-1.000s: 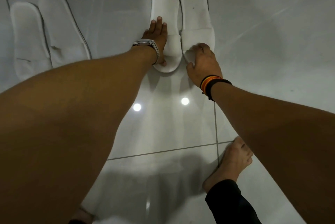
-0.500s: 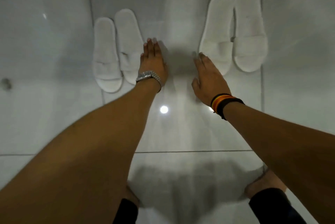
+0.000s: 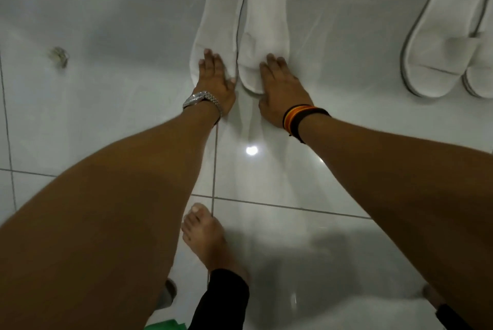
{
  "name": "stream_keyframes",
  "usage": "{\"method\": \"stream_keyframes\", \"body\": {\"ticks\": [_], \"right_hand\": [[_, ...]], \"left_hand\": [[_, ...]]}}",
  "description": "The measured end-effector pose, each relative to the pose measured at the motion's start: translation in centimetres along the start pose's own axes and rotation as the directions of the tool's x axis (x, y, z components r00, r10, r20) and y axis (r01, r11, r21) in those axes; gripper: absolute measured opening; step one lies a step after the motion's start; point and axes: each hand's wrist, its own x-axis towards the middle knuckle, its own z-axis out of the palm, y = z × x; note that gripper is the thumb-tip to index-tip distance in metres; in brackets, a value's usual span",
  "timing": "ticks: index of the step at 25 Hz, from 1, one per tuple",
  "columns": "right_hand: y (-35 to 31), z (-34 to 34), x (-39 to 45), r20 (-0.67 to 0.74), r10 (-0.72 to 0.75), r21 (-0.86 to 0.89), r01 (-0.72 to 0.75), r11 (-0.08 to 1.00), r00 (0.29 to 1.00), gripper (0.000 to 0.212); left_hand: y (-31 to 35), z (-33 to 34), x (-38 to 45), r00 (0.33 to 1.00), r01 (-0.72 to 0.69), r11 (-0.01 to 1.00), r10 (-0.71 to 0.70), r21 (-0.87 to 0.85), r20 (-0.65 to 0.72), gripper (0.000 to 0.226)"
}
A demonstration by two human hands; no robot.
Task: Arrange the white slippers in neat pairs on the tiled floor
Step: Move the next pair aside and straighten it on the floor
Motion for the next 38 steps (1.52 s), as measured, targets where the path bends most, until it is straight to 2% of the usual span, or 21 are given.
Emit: {"method": "stream_keyframes", "body": {"ticks": [3,9,18,23,26,28,33,36,38], "right_hand": [[-3.3,0.9,1.1,0.04,-0.042,-0.034,0.044,0.998,0.998,0.078],[-11.1,1.9,4.6,0.076,-0.033,0.01,0.033,0.999,0.997,0.078],[-13.6,1.7,6.4,0.069,-0.02,0.089,0.014,0.996,0.997,0.078],[-10.7,1.0,2.5,-0.018,0.031,0.119,-0.029,0.992,0.999,0.075],[-5.7,-0.7,-1.3,-0.067,0.109,0.092,-0.102,0.99,0.992,0.075],[-0.8,-2.6,-3.7,-0.123,0.214,0.085,-0.205,0.975,0.969,0.078],[15.1,-8.1,-9.3,-0.272,0.505,0.142,-0.485,0.863,0.819,0.075],[24.2,-9.9,-11.1,-0.189,0.561,0.215,-0.524,0.824,0.806,0.08],[28.5,-10.2,-11.7,-0.077,0.52,0.247,-0.489,0.837,0.851,0.083]], "left_hand": [[-4.0,-2.1,0.4,1.0,0.027,0.999,-0.027,-0.021,-0.002,0.07],[-11.0,-6.3,1.9,0.997,0.073,0.997,-0.073,0.006,0.019,0.07],[-12.3,-9.2,3.2,0.996,0.076,0.996,-0.078,0.044,0.037,0.068],[-9.6,-7.5,0.4,0.995,-0.001,0.998,0.007,0.058,-0.104,0.065],[-5.0,-4.1,-2.3,0.994,-0.079,0.993,0.085,0.088,-0.069,0.064],[0.2,-1.1,-3.6,0.989,-0.143,0.989,0.144,0.037,-0.03,0.063],[18.0,6.3,-3.9,0.95,-0.299,0.949,0.306,-0.103,0.057,0.063],[28.7,10.7,-2.4,0.893,-0.443,0.897,0.441,0.0,0.09,0.063],[33.3,13.3,-1.2,0.892,-0.437,0.899,0.427,0.038,0.15,0.062]]}}
